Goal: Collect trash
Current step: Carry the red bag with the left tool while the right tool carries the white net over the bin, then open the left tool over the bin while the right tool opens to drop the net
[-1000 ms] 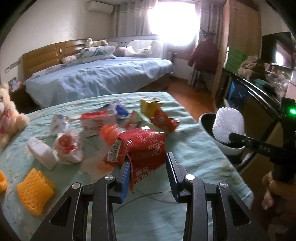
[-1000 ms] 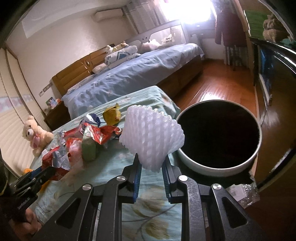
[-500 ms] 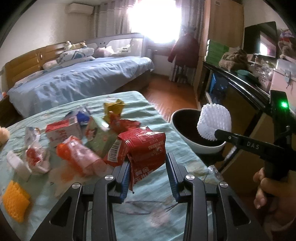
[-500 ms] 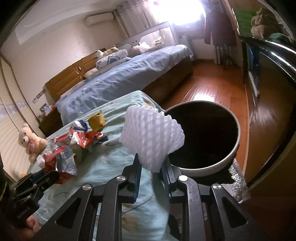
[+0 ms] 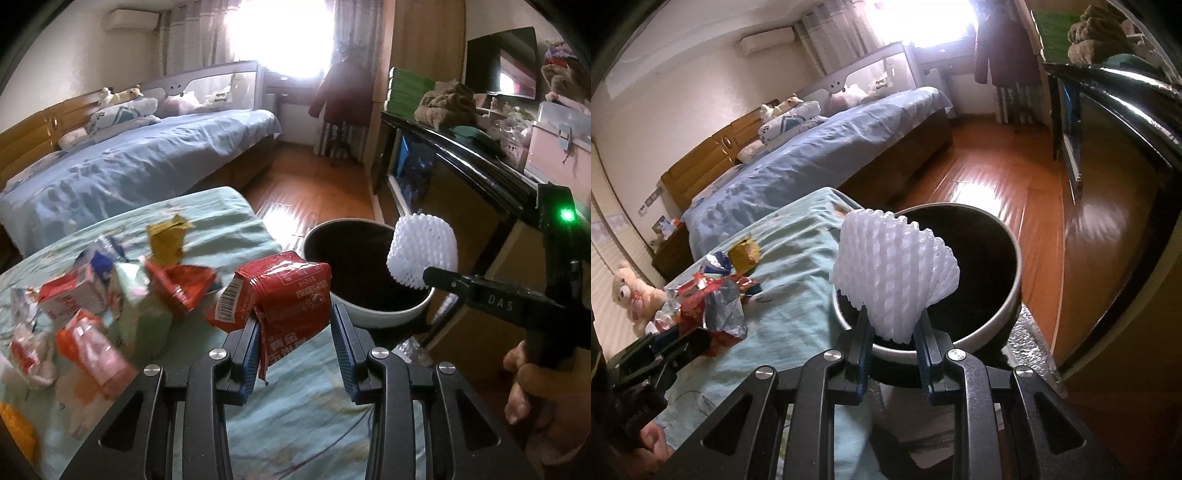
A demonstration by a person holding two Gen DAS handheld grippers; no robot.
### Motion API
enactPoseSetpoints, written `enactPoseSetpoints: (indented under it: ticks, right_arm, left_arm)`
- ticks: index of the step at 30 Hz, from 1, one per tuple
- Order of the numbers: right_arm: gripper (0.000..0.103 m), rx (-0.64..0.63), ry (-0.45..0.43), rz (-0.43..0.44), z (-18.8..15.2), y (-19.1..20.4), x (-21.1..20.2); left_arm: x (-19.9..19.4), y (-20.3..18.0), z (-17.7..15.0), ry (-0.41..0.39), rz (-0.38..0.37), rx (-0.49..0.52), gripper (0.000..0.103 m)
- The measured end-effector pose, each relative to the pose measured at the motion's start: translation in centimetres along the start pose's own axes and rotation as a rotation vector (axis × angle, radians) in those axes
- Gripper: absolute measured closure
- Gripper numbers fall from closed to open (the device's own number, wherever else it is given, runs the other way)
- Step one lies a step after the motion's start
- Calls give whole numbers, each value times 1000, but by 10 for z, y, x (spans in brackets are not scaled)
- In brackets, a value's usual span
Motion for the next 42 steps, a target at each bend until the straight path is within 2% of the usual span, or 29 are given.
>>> enactPoseSetpoints:
  ticks: [19, 32, 36, 38, 40, 42]
  right_arm:
    - [80, 8, 51, -34, 16, -35, 30]
    - [78, 14, 73, -34, 26, -47, 46]
    - [77, 17, 80, -38, 26, -47, 50]
    - [67, 22, 86, -45, 25, -49, 52]
    - [61, 29, 90, -50, 25, -50, 52]
    - [55, 38, 89, -50, 25, -52, 52]
  left_arm:
    - [86, -35, 42, 51, -62, 13, 68]
    - [118, -42, 48, 80, -73, 8, 67]
    - [126, -44, 49, 93, -69, 20, 63]
    - [126, -46, 49, 95, -69, 30, 61]
    - [127, -49, 49, 102, -70, 37, 58]
    - [125, -51, 48, 99, -66, 38, 49]
Point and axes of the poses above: each gripper's, at about its wrist camera, not at the fingertips, and x roughly the way its jaws point, y to its left, z to its top, the point moved 5 cm from there along x, roughly the way its jaws point, and after that the axes turned 4 degrees about -y, right-handed, at the moved point
